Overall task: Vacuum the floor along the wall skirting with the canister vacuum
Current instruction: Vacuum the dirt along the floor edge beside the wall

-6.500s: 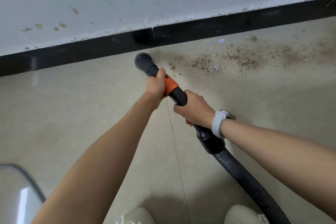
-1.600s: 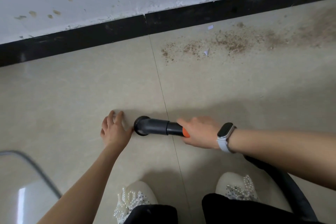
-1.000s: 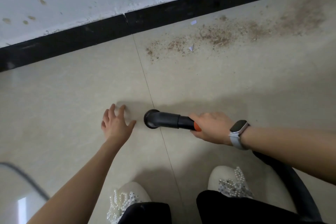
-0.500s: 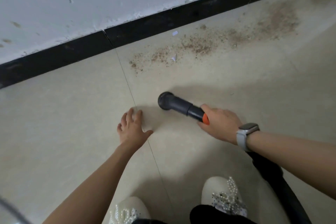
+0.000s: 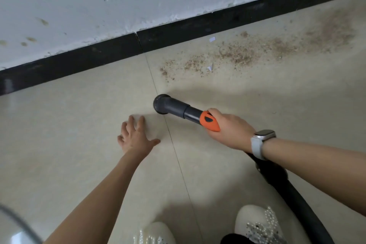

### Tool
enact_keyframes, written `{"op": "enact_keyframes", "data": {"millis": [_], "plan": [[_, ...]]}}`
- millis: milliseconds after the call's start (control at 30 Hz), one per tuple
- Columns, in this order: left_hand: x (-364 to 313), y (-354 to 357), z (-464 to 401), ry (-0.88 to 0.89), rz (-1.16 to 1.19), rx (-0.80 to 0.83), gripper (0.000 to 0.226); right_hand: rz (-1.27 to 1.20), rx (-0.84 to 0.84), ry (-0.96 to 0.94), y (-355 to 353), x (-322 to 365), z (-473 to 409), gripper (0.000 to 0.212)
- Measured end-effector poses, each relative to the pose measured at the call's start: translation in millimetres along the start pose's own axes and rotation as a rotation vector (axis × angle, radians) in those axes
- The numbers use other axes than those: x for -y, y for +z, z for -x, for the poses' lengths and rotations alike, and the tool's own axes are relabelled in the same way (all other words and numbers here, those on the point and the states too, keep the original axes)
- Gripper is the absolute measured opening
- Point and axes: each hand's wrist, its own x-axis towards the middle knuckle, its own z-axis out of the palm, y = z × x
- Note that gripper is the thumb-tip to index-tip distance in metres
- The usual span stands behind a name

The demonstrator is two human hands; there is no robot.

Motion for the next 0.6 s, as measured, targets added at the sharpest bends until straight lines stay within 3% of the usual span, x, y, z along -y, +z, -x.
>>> {"op": "enact_keyframes", "data": {"millis": [100,300,400,533,600], "plan": [[2,-2,-4,0.016,-0.045,0.024,0.096,0.056,-0.03,-0.01,-5,14,-29,0.037],[-1,-5,-11,0.017,-0.058,0.074,0.102,0.014,-0.163,0.199,-27,8,-50,0.038],[-1,-4,-13,0.009,-0.067,0.082,0.105,-0.022,-0.123,0.197,-24,14,-42,0.04],[-1,-4,-14,0.008,-0.077,0.08,0.104,-0.244,-0.023,0.149,-12,13,-22,0.048],[-1,-3,-14,0.008,-0.076,0.078,0.104,-0.344,0.043,0.183,-7,7,-11,0.04]]}}
